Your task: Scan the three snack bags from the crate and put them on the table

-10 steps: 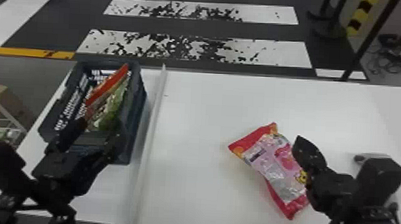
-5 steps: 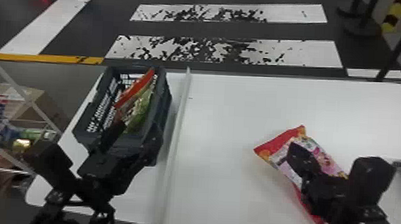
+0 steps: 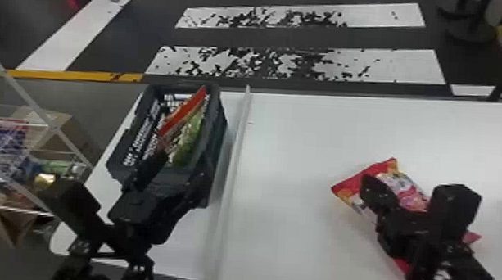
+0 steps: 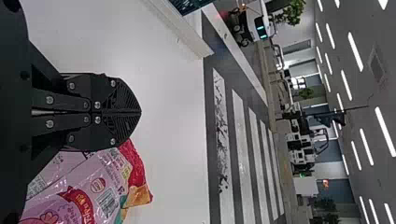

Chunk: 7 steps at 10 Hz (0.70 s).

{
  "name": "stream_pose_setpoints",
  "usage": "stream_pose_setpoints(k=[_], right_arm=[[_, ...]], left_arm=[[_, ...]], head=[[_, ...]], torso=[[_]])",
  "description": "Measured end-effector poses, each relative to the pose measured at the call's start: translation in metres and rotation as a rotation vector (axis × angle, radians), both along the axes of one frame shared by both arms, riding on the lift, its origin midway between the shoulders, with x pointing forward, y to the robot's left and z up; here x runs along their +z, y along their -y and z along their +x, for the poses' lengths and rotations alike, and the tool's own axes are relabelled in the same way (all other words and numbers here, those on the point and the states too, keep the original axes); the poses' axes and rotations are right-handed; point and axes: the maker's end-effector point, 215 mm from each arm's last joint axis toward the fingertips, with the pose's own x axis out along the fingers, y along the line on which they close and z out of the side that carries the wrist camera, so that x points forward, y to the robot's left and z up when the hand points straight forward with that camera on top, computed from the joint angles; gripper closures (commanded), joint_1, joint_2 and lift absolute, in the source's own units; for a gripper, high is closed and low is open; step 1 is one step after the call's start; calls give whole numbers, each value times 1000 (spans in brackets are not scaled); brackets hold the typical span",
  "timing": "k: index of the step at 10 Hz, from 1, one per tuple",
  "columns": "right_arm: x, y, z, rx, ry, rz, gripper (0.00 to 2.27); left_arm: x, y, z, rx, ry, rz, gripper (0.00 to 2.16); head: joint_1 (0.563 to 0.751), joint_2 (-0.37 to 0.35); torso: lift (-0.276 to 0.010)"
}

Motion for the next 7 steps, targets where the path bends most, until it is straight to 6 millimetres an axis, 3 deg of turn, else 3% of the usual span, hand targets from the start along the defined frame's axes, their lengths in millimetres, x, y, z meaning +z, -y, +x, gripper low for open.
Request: stream_pose_setpoints(k=[4,7], right_arm=[[-34,13,22,-41,-48,-33,2246],[-42,45,41,-138,-50,-75,2246]], left_arm=[[2,3,-3,-14,14,-11,80],[2,8,-2,-25,18,-19,80]], head=[[695,186],[695,133]], torso=[[-94],[-94]])
